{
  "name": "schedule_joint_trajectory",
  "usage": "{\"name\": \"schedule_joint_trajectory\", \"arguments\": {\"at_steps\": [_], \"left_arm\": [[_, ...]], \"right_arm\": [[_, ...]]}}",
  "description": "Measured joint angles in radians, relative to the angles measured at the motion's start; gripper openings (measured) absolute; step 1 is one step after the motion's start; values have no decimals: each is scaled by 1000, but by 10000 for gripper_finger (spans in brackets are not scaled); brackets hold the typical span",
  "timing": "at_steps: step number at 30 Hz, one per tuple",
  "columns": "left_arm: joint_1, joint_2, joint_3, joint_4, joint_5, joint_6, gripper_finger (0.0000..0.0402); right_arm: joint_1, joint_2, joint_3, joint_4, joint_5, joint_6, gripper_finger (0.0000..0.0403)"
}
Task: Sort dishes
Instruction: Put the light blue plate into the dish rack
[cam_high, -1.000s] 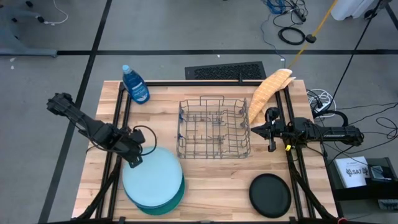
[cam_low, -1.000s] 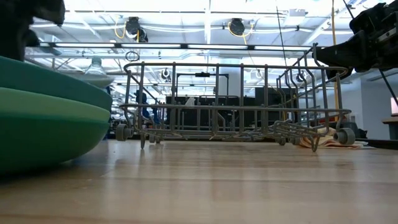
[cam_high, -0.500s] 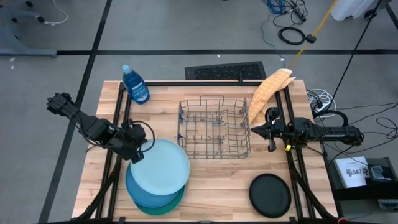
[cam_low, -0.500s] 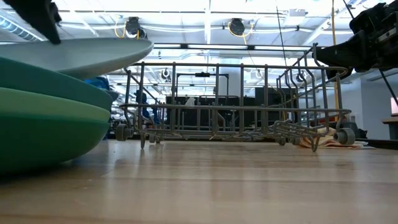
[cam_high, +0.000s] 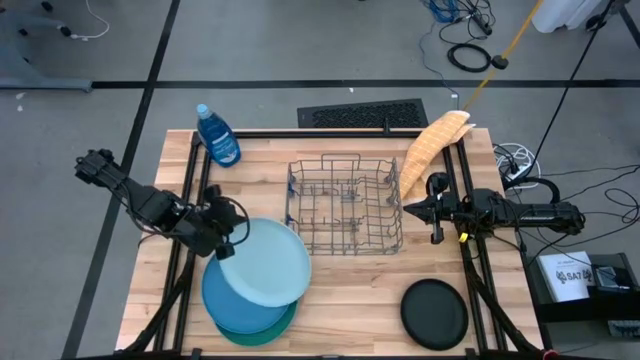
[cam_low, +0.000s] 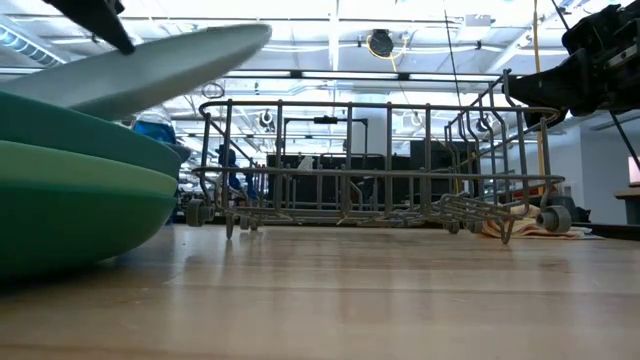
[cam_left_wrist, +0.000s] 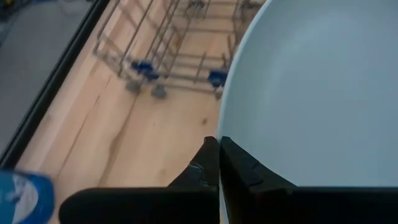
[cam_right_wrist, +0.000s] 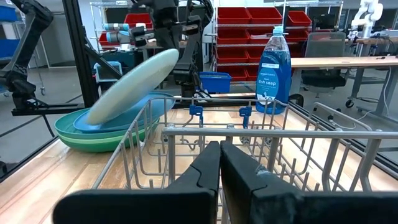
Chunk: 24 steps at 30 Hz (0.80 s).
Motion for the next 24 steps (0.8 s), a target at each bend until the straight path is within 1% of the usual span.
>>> {"name": "schedule_joint_trajectory", "arguments": {"at_steps": [2, 7, 15, 20, 24], "left_arm": [[13, 0, 0, 29, -12, 27, 0], [48, 0, 0, 133, -97, 97, 0], [94, 0, 0, 303, -121, 282, 0], [129, 0, 0, 358, -195, 340, 0], [172, 0, 0, 377, -239, 342, 0]], "right_arm": [[0, 0, 0, 0, 0, -2, 9], [0, 0, 0, 0, 0, -2, 9], [0, 0, 0, 0, 0, 4, 9], [0, 0, 0, 0, 0, 4, 9], [0, 0, 0, 0, 0, 4, 9]]}}
